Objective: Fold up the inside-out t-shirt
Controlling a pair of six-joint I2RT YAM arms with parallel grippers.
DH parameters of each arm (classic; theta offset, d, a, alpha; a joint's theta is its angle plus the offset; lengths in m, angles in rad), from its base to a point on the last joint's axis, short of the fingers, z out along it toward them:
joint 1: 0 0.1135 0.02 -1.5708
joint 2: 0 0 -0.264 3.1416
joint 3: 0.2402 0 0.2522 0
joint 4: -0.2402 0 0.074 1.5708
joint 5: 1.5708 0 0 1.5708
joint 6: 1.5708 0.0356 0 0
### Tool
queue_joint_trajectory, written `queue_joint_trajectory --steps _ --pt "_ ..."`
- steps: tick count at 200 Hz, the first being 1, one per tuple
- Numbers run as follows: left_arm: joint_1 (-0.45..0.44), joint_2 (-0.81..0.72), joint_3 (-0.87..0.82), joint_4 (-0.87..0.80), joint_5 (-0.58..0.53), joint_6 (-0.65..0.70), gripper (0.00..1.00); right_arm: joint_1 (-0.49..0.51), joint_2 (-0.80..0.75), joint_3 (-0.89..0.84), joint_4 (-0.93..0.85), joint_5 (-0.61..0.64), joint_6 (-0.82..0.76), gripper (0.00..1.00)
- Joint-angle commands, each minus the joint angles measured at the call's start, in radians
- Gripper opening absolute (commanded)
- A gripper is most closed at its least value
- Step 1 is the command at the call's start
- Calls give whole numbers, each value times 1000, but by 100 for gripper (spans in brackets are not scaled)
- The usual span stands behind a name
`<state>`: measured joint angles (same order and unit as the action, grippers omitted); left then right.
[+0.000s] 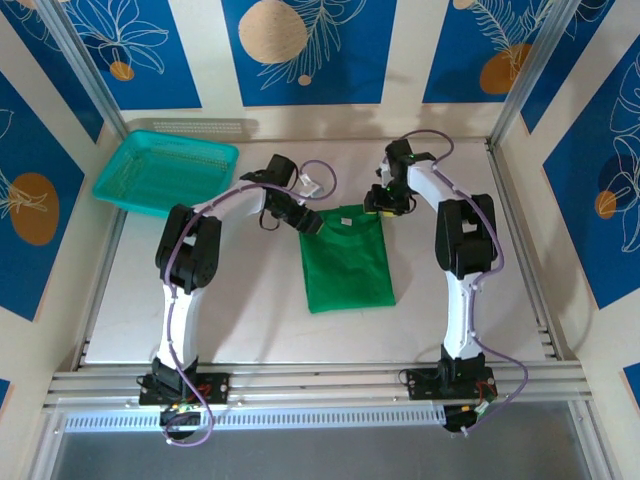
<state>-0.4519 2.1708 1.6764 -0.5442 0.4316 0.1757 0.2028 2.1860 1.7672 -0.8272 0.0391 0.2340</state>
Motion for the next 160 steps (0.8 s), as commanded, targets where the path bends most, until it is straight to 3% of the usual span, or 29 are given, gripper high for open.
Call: queue_joint_trajectory --steps 1,28,37,56,73,110,160 --pt "2 12 -36 52 -50 -58 62 20 41 66 -49 128 32 45" --pt "11 10 -38 52 -99 -66 47 25 48 89 -53 90 57 10" --pt "12 1 -56 76 -86 -56 37 29 39 89 -49 79 76 0" --pt "12 -38 -128 177 -5 -34 16 31 2 64 -13 62 157 0" --pt "12 -57 -149 202 27 -21 0 48 -15 65 -11 134 279 0" --pt "16 -100 -173 239 48 -35 0 107 -14 112 -123 450 587 0" --pt "30 -145 -273 385 80 -112 0 167 -10 150 -190 618 847 4"
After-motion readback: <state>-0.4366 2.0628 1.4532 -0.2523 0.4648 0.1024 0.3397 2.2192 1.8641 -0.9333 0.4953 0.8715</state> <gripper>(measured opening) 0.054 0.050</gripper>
